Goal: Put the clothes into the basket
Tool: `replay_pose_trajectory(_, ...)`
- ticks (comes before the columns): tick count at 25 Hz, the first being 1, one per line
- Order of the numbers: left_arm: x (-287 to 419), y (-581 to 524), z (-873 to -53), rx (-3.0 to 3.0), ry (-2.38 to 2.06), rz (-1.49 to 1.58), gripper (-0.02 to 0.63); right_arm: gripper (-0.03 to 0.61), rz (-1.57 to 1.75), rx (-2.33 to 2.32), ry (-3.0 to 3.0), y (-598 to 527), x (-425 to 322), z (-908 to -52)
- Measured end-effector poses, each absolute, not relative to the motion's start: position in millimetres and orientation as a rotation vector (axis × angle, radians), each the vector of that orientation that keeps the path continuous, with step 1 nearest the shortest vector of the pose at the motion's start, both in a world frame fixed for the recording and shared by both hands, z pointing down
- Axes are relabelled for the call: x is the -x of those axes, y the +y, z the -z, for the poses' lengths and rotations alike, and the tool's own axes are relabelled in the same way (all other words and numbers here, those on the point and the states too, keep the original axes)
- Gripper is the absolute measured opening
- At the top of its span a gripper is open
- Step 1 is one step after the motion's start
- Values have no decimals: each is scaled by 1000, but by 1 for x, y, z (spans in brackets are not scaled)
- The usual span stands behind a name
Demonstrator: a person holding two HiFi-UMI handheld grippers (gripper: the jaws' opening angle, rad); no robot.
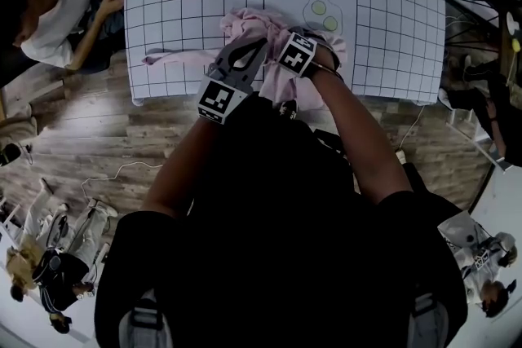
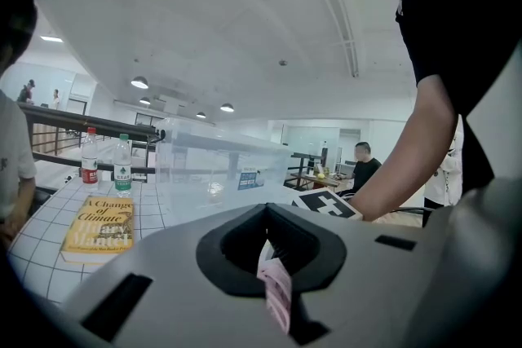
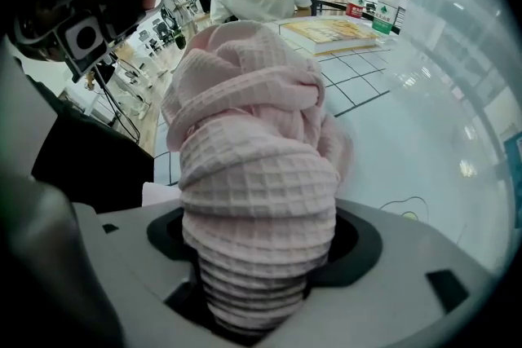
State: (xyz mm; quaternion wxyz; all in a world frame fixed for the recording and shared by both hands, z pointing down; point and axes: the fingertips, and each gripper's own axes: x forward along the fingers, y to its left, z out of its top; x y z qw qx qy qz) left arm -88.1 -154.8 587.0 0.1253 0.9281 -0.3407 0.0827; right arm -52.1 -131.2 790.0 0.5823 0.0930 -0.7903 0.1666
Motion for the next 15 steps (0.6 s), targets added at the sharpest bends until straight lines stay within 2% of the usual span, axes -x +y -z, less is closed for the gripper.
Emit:
replay_pose_trajectory(4, 90, -155, -584, -2707, -996, -231, 3, 347, -407, -211, -1856, -129, 50, -781)
replay_pose_trajectory(15, 101, -163, -566, -2738, -1010, -222, 3, 344, -388, -221, -1897, -128, 55, -722)
